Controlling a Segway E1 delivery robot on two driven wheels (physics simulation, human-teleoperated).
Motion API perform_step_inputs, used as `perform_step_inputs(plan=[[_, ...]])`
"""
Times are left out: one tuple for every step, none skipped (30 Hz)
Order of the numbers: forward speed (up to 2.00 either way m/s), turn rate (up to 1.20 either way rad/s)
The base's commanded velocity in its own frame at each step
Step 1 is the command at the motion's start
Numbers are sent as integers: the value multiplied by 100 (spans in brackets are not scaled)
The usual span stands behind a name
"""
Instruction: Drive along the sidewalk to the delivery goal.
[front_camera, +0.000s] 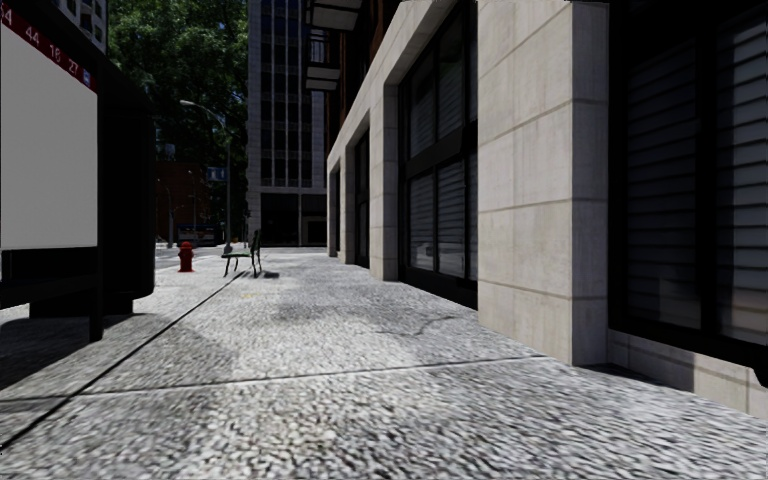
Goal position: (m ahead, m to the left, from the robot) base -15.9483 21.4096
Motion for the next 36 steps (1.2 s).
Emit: perform_step_inputs(plan=[[200,26],[200,26],[200,26],[200,26],[200,26],[200,26],[200,26],[200,26],[200,26],[200,26],[200,26],[200,26],[200,26],[200,26],[200,26],[200,26],[200,26],[200,26],[200,26],[200,26],[200,26],[200,26],[200,26],[200,26],[200,26],[200,26],[200,26],[200,26],[200,26],[200,26],[200,26],[200,26],[200,26],[200,26],[200,26],[200,26]])
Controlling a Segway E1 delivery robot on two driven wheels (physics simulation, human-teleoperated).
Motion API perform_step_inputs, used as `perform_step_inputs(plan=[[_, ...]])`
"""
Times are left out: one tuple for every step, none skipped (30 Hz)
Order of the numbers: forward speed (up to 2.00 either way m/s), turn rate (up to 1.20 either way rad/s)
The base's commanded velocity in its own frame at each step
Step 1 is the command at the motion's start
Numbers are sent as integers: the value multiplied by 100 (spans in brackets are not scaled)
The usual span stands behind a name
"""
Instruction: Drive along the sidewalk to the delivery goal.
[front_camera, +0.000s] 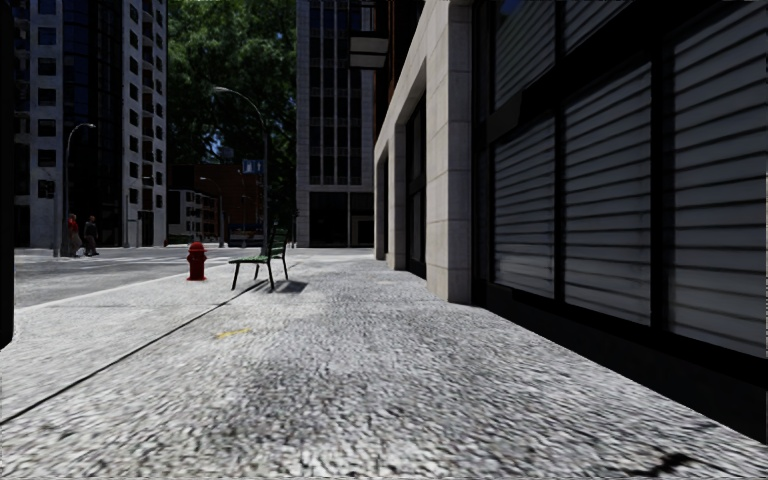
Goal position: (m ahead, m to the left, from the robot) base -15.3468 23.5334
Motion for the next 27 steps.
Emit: perform_step_inputs(plan=[[200,26],[200,26],[200,26],[200,26],[200,26],[200,26],[200,26],[200,26],[200,26],[200,26],[200,26],[200,26],[200,26],[200,26],[200,26],[200,26],[200,26],[200,26],[200,21],[200,11],[200,7],[200,0],[200,0],[200,0],[200,0],[200,0],[200,0]])
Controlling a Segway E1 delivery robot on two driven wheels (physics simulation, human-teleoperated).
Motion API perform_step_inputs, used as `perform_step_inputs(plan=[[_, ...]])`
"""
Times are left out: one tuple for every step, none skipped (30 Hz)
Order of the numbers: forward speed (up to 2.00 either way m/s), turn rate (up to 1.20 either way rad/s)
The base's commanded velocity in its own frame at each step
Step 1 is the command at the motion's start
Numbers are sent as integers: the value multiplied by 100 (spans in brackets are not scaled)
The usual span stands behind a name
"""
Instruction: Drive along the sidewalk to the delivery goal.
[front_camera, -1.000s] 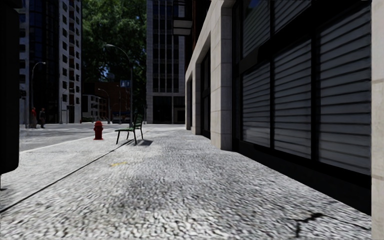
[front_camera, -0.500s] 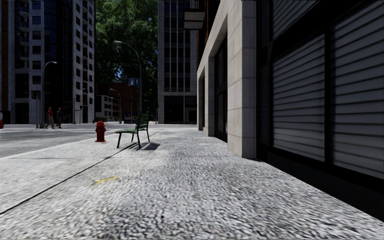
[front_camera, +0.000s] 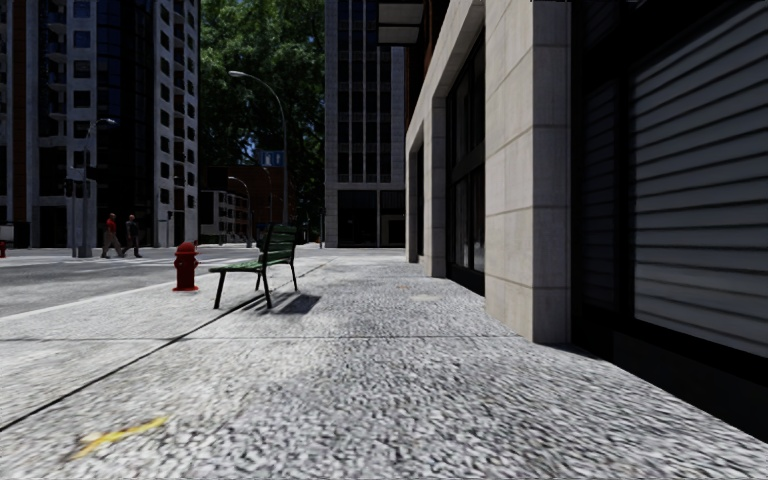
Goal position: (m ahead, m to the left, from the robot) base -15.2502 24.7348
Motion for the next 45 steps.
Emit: perform_step_inputs(plan=[[200,0],[200,0],[200,0],[200,0],[200,0],[200,0],[200,0],[200,0],[200,0],[200,0],[200,0],[200,0],[200,0],[200,0],[200,0],[200,0],[200,0],[200,0],[200,0],[200,0],[200,0],[200,0],[200,0],[200,0],[200,0],[200,0],[200,0],[200,0],[200,0],[200,0],[200,0],[200,0],[200,0],[200,0],[200,0],[200,0],[200,0],[200,0],[200,0],[200,0],[200,0],[200,0],[200,0],[200,0],[200,0]])
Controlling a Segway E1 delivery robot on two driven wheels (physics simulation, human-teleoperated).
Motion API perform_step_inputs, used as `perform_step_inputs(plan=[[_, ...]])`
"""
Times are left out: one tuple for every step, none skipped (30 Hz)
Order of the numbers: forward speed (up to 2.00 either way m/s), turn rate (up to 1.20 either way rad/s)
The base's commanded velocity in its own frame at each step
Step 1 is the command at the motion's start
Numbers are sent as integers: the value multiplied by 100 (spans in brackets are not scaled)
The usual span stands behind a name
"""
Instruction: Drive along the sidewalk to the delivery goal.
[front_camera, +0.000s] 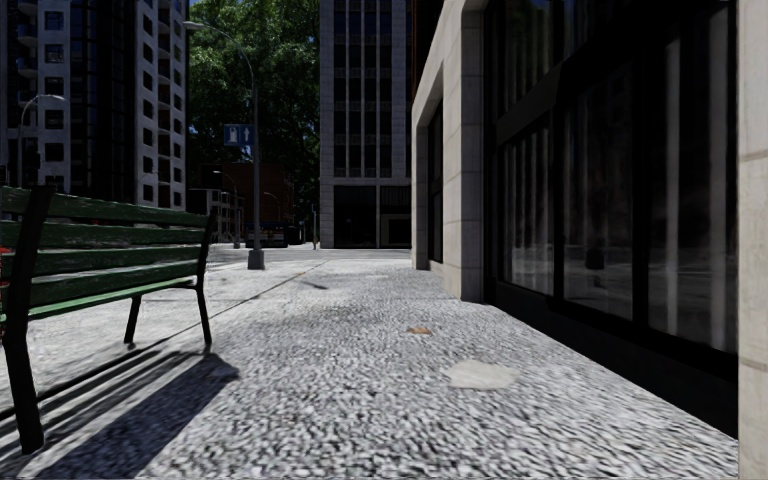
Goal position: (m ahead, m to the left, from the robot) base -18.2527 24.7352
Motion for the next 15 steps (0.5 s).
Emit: perform_step_inputs(plan=[[200,0],[200,0],[200,3],[200,9],[200,15],[200,18],[200,18],[200,18],[200,18],[200,18],[200,18],[200,18],[200,18],[200,18],[200,18]])
